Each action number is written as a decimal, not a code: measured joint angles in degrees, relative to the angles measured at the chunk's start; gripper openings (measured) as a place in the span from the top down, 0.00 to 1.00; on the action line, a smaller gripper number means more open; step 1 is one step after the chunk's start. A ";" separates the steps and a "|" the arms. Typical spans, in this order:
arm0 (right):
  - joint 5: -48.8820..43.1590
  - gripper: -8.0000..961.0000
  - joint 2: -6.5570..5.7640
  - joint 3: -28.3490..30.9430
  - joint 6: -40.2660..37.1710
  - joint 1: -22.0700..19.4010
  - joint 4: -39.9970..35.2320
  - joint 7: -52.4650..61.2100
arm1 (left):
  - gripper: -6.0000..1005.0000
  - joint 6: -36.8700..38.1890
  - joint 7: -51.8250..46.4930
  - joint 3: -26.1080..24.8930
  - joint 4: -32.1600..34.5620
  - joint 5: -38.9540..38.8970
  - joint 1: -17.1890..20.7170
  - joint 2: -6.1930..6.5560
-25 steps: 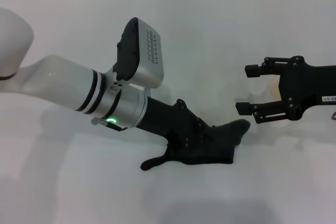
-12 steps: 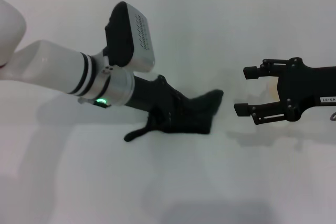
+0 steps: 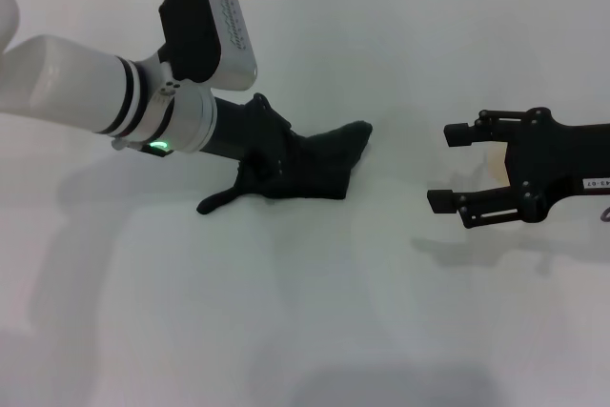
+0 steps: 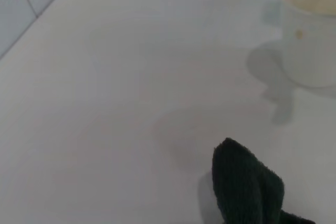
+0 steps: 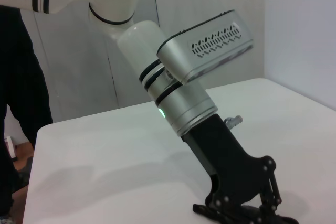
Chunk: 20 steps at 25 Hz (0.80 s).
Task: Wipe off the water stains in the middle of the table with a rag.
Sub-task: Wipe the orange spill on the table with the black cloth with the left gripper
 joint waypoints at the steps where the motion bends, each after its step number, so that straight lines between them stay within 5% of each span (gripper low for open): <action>1: -0.08 0.11 0.00 0.05 0.00 0.04 0.05 0.01 | 0.86 -0.10 -0.09 -0.16 0.24 0.35 0.01 -0.04; 10: -0.02 0.11 0.00 -0.23 0.30 0.15 0.15 0.02 | 0.85 -0.66 0.43 0.46 0.21 0.71 -0.54 -0.67; 20: 0.06 0.11 0.00 -0.17 0.19 0.01 -0.19 0.02 | 0.84 0.91 -1.33 9.84 2.50 -5.05 -0.23 -0.90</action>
